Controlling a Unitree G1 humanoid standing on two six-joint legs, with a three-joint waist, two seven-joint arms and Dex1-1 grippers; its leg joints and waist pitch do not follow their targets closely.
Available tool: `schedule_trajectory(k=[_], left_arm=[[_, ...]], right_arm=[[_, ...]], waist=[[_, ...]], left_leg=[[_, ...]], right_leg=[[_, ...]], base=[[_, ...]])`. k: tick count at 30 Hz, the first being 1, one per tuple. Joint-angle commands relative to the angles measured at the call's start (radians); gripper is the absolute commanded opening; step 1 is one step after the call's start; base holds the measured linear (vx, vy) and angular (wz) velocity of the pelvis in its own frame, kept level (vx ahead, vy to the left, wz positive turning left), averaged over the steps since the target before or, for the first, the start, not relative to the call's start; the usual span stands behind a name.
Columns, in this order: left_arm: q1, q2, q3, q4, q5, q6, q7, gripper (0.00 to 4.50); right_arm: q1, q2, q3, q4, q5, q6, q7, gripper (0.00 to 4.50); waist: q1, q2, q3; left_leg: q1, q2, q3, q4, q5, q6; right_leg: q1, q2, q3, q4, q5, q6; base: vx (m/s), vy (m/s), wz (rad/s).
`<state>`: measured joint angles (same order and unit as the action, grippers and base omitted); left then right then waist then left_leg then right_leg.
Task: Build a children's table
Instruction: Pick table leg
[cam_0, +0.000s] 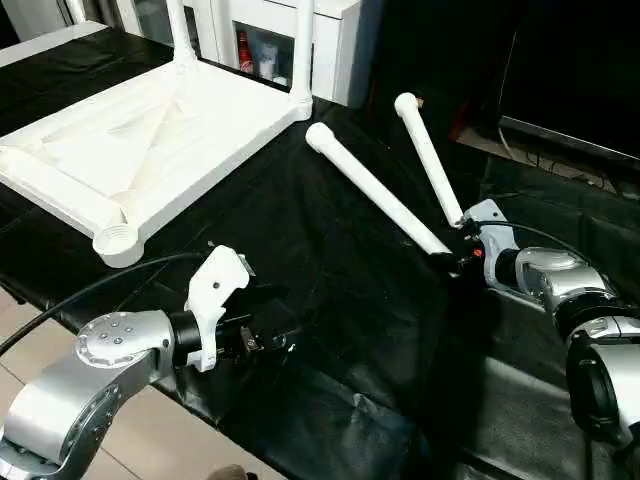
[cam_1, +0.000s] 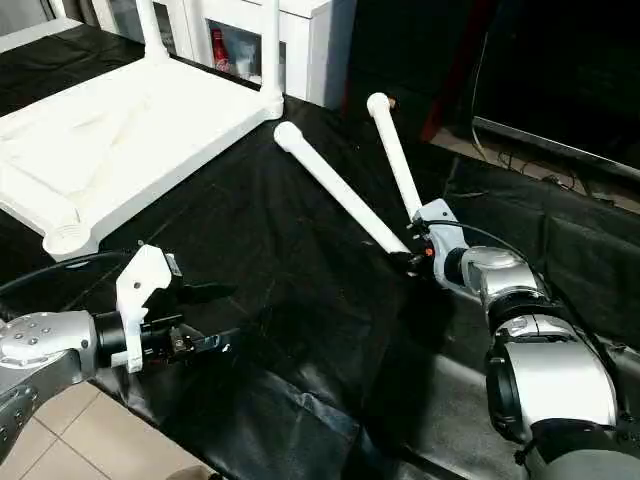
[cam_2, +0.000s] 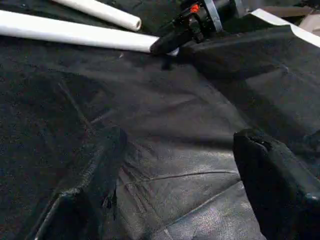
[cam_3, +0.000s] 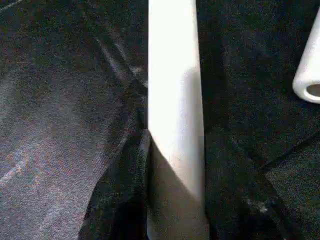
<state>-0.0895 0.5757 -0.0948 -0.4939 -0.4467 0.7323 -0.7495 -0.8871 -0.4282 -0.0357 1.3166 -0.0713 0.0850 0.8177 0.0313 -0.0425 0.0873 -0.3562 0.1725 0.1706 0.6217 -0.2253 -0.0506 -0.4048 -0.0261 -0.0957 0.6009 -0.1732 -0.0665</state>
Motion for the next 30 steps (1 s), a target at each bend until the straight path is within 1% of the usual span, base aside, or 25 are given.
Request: schedule_trajectory(k=[1,2,5,7,9,11,12,13,14,15,16,17,18,19,20,21,22,23,24,25,26,27,28,29,30], left_arm=[[-0.013,-0.001,-0.012,0.001,-0.006,-0.007,-0.001,3.82],[-0.017,-0.003,-0.012,0.003,-0.006,-0.009,0.001,3.82],[-0.019,-0.005,-0.012,0.006,-0.005,-0.012,0.001,3.82],[-0.021,-0.007,-0.013,0.01,-0.003,-0.016,0.001,3.82],[-0.023,-0.01,-0.016,0.015,-0.001,-0.02,0.001,3.82],[-0.023,-0.013,-0.019,0.017,0.001,-0.025,0.0,3.82],[-0.024,-0.017,-0.023,0.02,0.004,-0.03,0.001,3.82],[-0.024,-0.019,-0.025,0.022,0.005,-0.032,0.001,3.82],[-0.024,-0.023,-0.029,0.024,0.007,-0.034,0.002,3.82],[-0.025,-0.026,-0.032,0.026,0.008,-0.037,0.002,3.82],[-0.026,-0.029,-0.035,0.028,0.009,-0.039,0.002,3.82],[-0.026,-0.029,-0.035,0.028,0.009,-0.039,0.002,3.82],[-0.028,-0.031,-0.039,0.031,0.01,-0.04,0.002,3.82],[-0.028,-0.031,-0.039,0.031,0.01,-0.04,0.002,3.82],[-0.03,-0.034,-0.042,0.034,0.011,-0.043,0.003,3.82],[-0.03,-0.037,-0.045,0.034,0.012,-0.045,0.004,3.82],[-0.03,-0.039,-0.047,0.035,0.012,-0.048,0.005,3.82],[-0.029,-0.041,-0.049,0.033,0.012,-0.049,0.006,3.82],[-0.028,-0.042,-0.05,0.032,0.011,-0.05,0.007,3.82],[-0.028,-0.044,-0.052,0.033,0.011,-0.05,0.008,3.82],[-0.028,-0.044,-0.052,0.033,0.011,-0.05,0.008,3.82],[-0.028,-0.044,-0.052,0.033,0.011,-0.05,0.008,3.82],[-0.027,-0.046,-0.054,0.034,0.011,-0.052,0.009,3.82],[-0.027,-0.047,-0.056,0.037,0.012,-0.053,0.009,3.82],[-0.028,-0.049,-0.059,0.04,0.012,-0.054,0.008,3.82]], right_arm=[[-0.005,0.001,-0.012,0.003,0.012,0.001,0.018,1.25],[-0.006,-0.006,-0.018,-0.002,0.02,-0.006,0.03,1.25],[-0.009,-0.019,-0.038,-0.015,0.044,-0.015,0.066,1.25],[-0.007,-0.031,-0.049,-0.028,0.059,-0.022,0.1,1.25],[-0.002,-0.043,-0.054,-0.043,0.07,-0.03,0.134,1.25],[0.01,-0.06,-0.062,-0.066,0.082,-0.038,0.171,1.25],[0.022,-0.072,-0.072,-0.088,0.097,-0.039,0.197,1.25],[0.028,-0.077,-0.077,-0.098,0.104,-0.039,0.209,1.25],[0.041,-0.086,-0.084,-0.117,0.116,-0.038,0.228,1.25],[0.053,-0.092,-0.089,-0.133,0.127,-0.036,0.244,1.25],[0.066,-0.098,-0.093,-0.152,0.138,-0.034,0.259,1.25],[0.066,-0.098,-0.093,-0.152,0.138,-0.034,0.259,1.25],[0.079,-0.103,-0.098,-0.171,0.148,-0.032,0.273,1.25],[0.079,-0.103,-0.098,-0.171,0.148,-0.032,0.273,1.25],[0.095,-0.108,-0.105,-0.198,0.16,-0.029,0.287,1.25],[0.118,-0.114,-0.122,-0.24,0.185,-0.014,0.299,1.25],[0.137,-0.118,-0.133,-0.275,0.204,-0.001,0.307,1.25],[0.162,-0.125,-0.156,-0.318,0.231,0.021,0.306,1.24],[0.177,-0.13,-0.172,-0.344,0.248,0.036,0.303,1.24],[0.204,-0.137,-0.196,-0.385,0.271,0.055,0.294,1.24],[0.204,-0.137,-0.196,-0.385,0.271,0.055,0.294,1.24],[0.204,-0.137,-0.196,-0.385,0.271,0.055,0.294,1.24],[0.229,-0.143,-0.218,-0.423,0.294,0.074,0.283,1.24],[0.255,-0.148,-0.238,-0.459,0.313,0.092,0.272,1.24],[0.283,-0.155,-0.261,-0.496,0.329,0.107,0.254,1.24]], waist=[[0.002,0.0,-0.064],[0.002,-0.001,-0.067],[0.004,0.0,-0.07],[0.007,0.004,-0.074],[0.01,0.004,-0.079],[0.011,0.003,-0.079],[0.013,0.008,-0.081],[0.013,0.005,-0.081],[0.016,0.007,-0.083],[0.017,0.006,-0.083],[0.017,0.002,-0.083],[0.02,0.002,-0.081],[0.02,0.002,-0.082],[0.02,0.001,-0.08],[0.02,-0.002,-0.078],[0.02,-0.002,-0.079],[0.02,-0.004,-0.078],[0.022,-0.007,-0.078],[0.023,-0.004,-0.08],[0.023,-0.001,-0.08],[0.023,-0.004,-0.08],[0.023,-0.003,-0.08],[0.022,-0.003,-0.079],[0.023,0.001,-0.079],[0.023,-0.002,-0.08]], left_leg=[[-0.001,0.067,-0.018,-0.07,-0.062,0.089],[-0.001,0.067,-0.017,-0.069,-0.06,0.089],[-0.002,0.068,-0.017,-0.067,-0.047,0.096],[-0.002,0.068,-0.016,-0.064,-0.042,0.097],[-0.004,0.069,-0.016,-0.062,-0.03,0.102],[-0.004,0.068,-0.015,-0.061,-0.03,0.106],[-0.005,0.068,-0.015,-0.059,-0.029,0.105],[-0.005,0.067,-0.015,-0.059,-0.028,0.106],[-0.005,0.068,-0.015,-0.057,-0.022,0.108],[-0.006,0.068,-0.015,-0.056,-0.018,0.111],[-0.007,0.066,-0.013,-0.055,-0.027,0.113],[-0.007,0.065,-0.013,-0.055,-0.034,0.113],[-0.007,0.064,-0.014,-0.055,-0.04,0.107],[-0.007,0.063,-0.014,-0.055,-0.046,0.106],[-0.006,0.061,-0.014,-0.054,-0.064,0.099],[-0.005,0.062,-0.015,-0.053,-0.064,0.095],[-0.005,0.062,-0.015,-0.054,-0.066,0.096],[-0.004,0.06,-0.015,-0.055,-0.061,0.098],[-0.001,0.063,-0.016,-0.055,-0.057,0.098],[0.0,0.062,-0.016,-0.054,-0.059,0.096],[-0.001,0.06,-0.016,-0.054,-0.062,0.095],[0.0,0.061,-0.017,-0.055,-0.064,0.094],[-0.002,0.057,-0.016,-0.055,-0.067,0.095],[0.0,0.058,-0.016,-0.054,-0.071,0.093],[0.0,0.057,-0.016,-0.054,-0.068,0.093]], right_leg=[[0.058,-0.122,0.072,-0.067,-0.291,-0.205],[0.059,-0.122,0.072,-0.066,-0.288,-0.206],[0.062,-0.122,0.072,-0.062,-0.262,-0.213],[0.062,-0.121,0.071,-0.061,-0.251,-0.217],[0.065,-0.12,0.07,-0.058,-0.229,-0.221],[0.064,-0.119,0.069,-0.058,-0.23,-0.219],[0.066,-0.12,0.069,-0.058,-0.233,-0.216],[0.066,-0.118,0.069,-0.059,-0.232,-0.212],[0.066,-0.119,0.07,-0.057,-0.225,-0.213],[0.066,-0.116,0.069,-0.056,-0.221,-0.212],[0.066,-0.118,0.069,-0.06,-0.24,-0.209],[0.066,-0.117,0.069,-0.064,-0.256,-0.202],[0.065,-0.117,0.068,-0.064,-0.282,-0.194],[0.064,-0.115,0.067,-0.068,-0.299,-0.186],[0.063,-0.116,0.067,-0.074,-0.351,-0.165],[0.063,-0.116,0.067,-0.072,-0.357,-0.162],[0.063,-0.114,0.067,-0.075,-0.361,-0.154],[0.064,-0.112,0.069,-0.075,-0.36,-0.141],[0.061,-0.113,0.068,-0.073,-0.359,-0.142],[0.059,-0.111,0.067,-0.073,-0.361,-0.143],[0.061,-0.111,0.067,-0.076,-0.365,-0.136],[0.06,-0.112,0.066,-0.076,-0.369,-0.137],[0.062,-0.109,0.066,-0.08,-0.375,-0.13],[0.06,-0.11,0.066,-0.079,-0.381,-0.128],[0.061,-0.109,0.066,-0.081,-0.386,-0.119]], base=[[0.0,0.0,0.0],[0.0,0.0,0.0],[0.0,0.0,0.0],[0.0,0.0,0.0],[0.0,0.0,0.0],[0.0,0.0,0.0],[0.0,0.0,0.0],[0.0,0.0,0.0],[0.0,0.0,0.0],[0.0,0.0,0.0],[0.0,0.0,0.0],[0.0,0.0,0.0],[0.0,0.0,0.0],[0.0,0.0,0.0],[0.0,0.0,0.0],[0.0,0.0,0.0],[0.0,0.0,0.0],[0.0,0.0,0.0],[0.0,0.0,0.0],[0.0,0.0,0.0],[0.0,0.0,0.0],[0.0,0.0,0.0],[0.0,0.0,0.0],[0.0,0.0,0.0],[0.0,0.0,0.0]])
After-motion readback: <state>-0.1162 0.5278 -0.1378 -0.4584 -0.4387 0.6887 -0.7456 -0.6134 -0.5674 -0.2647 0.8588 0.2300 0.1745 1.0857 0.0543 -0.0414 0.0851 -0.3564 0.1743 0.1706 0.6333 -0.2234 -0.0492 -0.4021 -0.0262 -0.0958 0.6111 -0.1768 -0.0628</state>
